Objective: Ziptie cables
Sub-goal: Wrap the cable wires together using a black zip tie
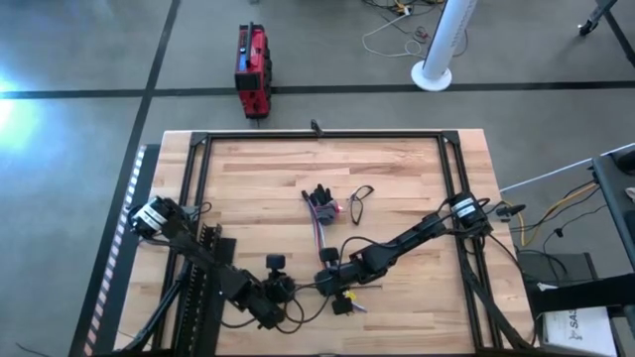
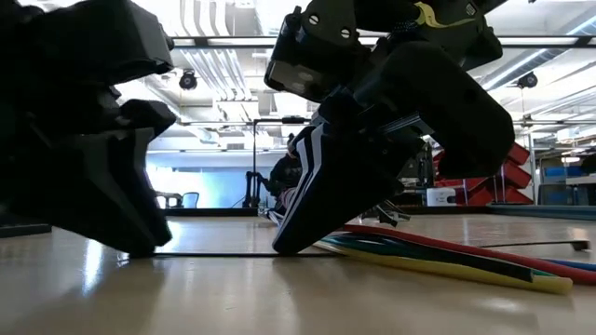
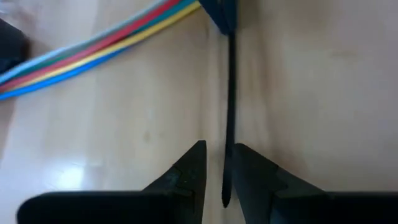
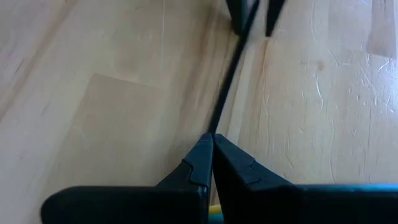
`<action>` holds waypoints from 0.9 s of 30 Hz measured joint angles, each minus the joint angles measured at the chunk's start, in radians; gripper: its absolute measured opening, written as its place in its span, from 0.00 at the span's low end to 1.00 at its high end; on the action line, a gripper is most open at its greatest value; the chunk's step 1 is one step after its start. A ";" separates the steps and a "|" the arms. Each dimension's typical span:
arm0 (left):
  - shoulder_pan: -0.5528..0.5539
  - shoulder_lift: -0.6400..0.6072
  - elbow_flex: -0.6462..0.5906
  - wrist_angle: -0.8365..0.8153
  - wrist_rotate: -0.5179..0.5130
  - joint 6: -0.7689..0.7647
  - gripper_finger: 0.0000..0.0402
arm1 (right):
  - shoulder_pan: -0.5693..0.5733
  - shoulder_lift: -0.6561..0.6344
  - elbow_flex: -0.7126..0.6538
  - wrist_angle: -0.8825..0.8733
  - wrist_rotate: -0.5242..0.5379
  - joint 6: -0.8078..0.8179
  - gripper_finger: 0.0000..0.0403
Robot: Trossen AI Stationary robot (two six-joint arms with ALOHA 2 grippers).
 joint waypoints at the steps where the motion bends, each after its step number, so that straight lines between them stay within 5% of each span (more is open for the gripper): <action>1: 0.001 0.001 0.000 0.000 -0.012 0.004 0.15 | 0.000 0.000 0.000 0.000 0.000 0.000 0.00; 27: 0.022 -0.042 0.060 -0.174 -0.041 0.021 0.15 | 0.004 -0.054 0.024 -0.054 0.008 -0.040 0.00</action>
